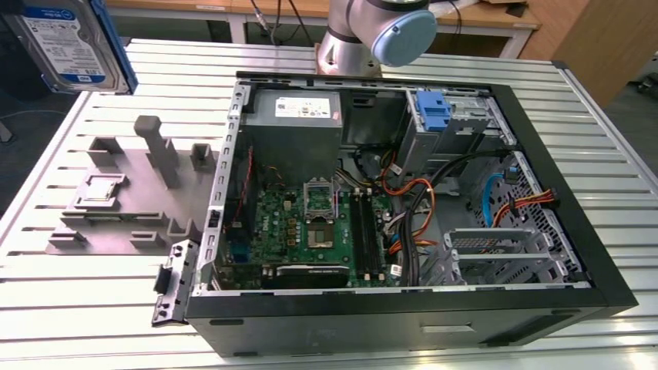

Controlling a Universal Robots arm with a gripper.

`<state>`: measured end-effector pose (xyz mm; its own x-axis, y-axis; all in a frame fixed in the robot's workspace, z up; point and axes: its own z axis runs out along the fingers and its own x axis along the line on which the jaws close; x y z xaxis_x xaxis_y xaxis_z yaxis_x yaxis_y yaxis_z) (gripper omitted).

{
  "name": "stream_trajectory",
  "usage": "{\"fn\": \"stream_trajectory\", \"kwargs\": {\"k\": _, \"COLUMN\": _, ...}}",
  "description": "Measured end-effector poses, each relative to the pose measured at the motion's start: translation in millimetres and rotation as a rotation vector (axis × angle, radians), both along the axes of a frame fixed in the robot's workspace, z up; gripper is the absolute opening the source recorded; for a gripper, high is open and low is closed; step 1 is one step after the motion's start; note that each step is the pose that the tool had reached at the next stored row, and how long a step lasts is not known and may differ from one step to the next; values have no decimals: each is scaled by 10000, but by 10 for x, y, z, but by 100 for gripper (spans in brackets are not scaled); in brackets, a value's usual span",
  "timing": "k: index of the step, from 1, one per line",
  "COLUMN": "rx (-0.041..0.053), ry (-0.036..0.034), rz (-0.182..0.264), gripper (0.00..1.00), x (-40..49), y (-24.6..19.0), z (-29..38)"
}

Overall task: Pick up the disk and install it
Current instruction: 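Pick up the disk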

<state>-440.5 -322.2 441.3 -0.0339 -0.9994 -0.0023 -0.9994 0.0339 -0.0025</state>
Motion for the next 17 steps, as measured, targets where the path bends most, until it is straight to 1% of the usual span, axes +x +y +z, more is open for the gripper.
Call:
{"fn": "stream_trajectory", "kwargs": {"k": 2, "rx": 69, "ry": -1, "rz": -1, "gripper": 37, "x": 0, "y": -2, "z": -1}}
{"fn": "stream_trajectory", "kwargs": {"k": 4, "rx": 177, "ry": -1, "rz": -1, "gripper": 37, "x": 0, "y": -3, "z": 0}}
{"fn": "stream_trajectory", "kwargs": {"k": 5, "rx": 204, "ry": 0, "rz": -1, "gripper": 37, "x": 0, "y": -2, "z": 0}}
{"fn": "stream_trajectory", "kwargs": {"k": 8, "rx": 203, "ry": -3, "rz": -2, "gripper": 37, "x": 0, "y": -2, "z": -1}}
{"fn": "stream_trajectory", "kwargs": {"k": 9, "rx": 193, "ry": -3, "rz": -1, "gripper": 37, "x": 0, "y": -3, "z": 0}}
{"fn": "stream_trajectory", "kwargs": {"k": 13, "rx": 104, "ry": -3, "rz": -1, "gripper": 37, "x": 0, "y": -3, "z": 2}}
{"fn": "stream_trajectory", "kwargs": {"k": 17, "rx": 89, "ry": -4, "rz": 0, "gripper": 37, "x": 0, "y": -3, "z": 28}}
